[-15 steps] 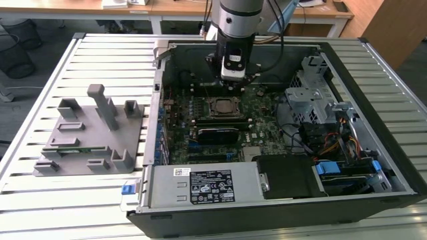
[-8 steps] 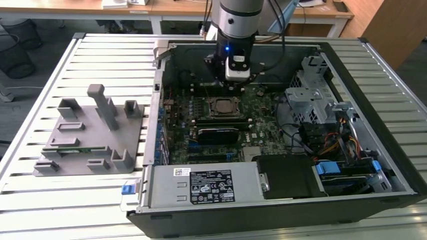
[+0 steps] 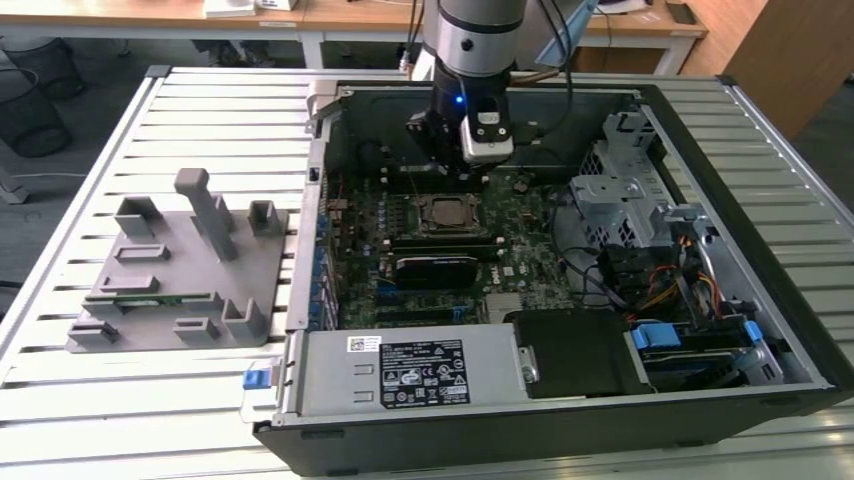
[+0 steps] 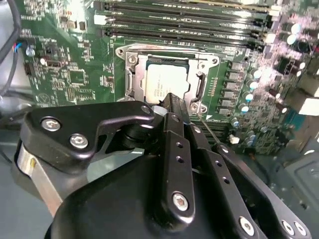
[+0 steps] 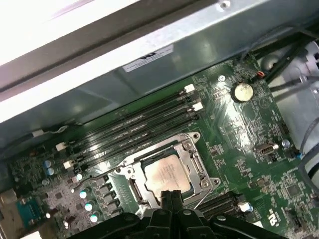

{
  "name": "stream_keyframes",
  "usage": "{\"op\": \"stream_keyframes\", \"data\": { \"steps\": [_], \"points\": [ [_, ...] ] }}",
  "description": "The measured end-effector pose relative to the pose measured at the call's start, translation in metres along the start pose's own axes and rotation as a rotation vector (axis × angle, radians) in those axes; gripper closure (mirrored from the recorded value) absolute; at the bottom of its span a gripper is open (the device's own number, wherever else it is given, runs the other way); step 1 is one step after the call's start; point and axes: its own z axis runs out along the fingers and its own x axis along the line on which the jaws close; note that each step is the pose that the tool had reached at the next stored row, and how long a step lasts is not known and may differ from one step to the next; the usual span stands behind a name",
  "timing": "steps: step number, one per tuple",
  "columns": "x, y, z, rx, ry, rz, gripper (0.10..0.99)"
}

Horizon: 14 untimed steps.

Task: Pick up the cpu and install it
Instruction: 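Install the first cpu locking lever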

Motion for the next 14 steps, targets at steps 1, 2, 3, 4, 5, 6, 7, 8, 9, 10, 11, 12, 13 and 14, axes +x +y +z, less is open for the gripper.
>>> {"op": "stream_keyframes", "data": {
  "steps": [1, 2, 3, 4, 5, 6, 7, 8, 9, 10, 11, 12, 13, 14],
  "points": [
    [0.0, 0.0, 0.0, 0.0, 0.0004, -0.017, 0.98],
    [0.0, 0.0, 0.0001, 0.0, 0.0007, -0.034, 0.98],
    [0.0, 0.0, 0.0004, 0.0, 0.0008, -0.051, 0.98],
    [0.0, 0.0, 0.0006, 0.0, 0.0008, -0.067, 0.98],
    [0.0, 0.0, 0.0009, -0.001, 0.0009, -0.083, 0.98],
    [0.0, 0.0, 0.0012, -0.001, 0.001, -0.1, 0.98],
    [0.0, 0.0, 0.0015, -0.001, 0.0011, -0.116, 0.98],
    [0.0, 0.0, 0.0017, -0.001, 0.001, -0.132, 0.98],
    [-0.0001, 0.0, 0.0019, -0.002, 0.0004, -0.147, 0.98],
    [-0.0001, 0.0, 0.002, -0.003, -0.0003, -0.16, 0.98],
    [-0.0001, 0.0, 0.0022, -0.007, -0.0004, -0.169, 0.98],
    [-0.0001, 0.0, 0.0022, -0.013, 0.0008, -0.177, 0.98],
    [-0.0001, 0.0, 0.0022, -0.019, 0.0032, -0.184, 0.98],
    [-0.0001, 0.0, 0.0022, -0.027, 0.0054, -0.19, 0.98]
  ]
}}
